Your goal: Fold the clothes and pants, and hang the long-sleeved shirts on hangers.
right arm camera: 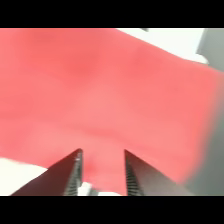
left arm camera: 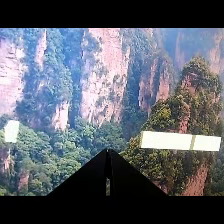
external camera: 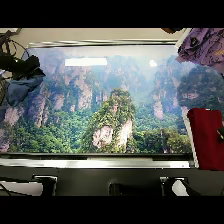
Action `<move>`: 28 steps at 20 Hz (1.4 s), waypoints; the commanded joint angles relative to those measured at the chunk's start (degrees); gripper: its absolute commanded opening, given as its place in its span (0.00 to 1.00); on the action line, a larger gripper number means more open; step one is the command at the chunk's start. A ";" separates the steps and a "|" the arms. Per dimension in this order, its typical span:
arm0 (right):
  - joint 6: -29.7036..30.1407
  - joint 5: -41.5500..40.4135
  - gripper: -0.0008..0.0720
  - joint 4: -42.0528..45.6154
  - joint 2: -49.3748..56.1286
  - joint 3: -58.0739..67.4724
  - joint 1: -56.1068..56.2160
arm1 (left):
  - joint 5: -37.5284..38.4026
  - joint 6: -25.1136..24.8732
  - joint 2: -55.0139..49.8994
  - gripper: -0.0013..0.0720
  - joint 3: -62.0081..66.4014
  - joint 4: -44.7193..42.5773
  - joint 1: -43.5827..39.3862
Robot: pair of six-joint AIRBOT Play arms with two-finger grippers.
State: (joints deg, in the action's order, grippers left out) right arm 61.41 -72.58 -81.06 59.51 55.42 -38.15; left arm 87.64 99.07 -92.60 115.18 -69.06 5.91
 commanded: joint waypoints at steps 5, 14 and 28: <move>23.71 13.73 0.34 -22.80 -0.02 5.05 20.35 | -1.40 -6.29 9.03 0.04 -7.54 -10.99 -0.07; 24.79 16.76 0.05 -17.44 -0.02 5.05 57.33 | -16.22 -12.35 39.43 0.05 -50.58 -10.97 -0.07; 24.57 17.18 0.05 -13.33 -0.04 5.09 58.66 | -16.74 -12.11 40.52 0.05 -52.04 -10.93 0.00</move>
State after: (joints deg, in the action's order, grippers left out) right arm 85.95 -55.44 -94.72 59.51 60.45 20.40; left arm 70.94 86.98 -52.16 63.24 -80.01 5.87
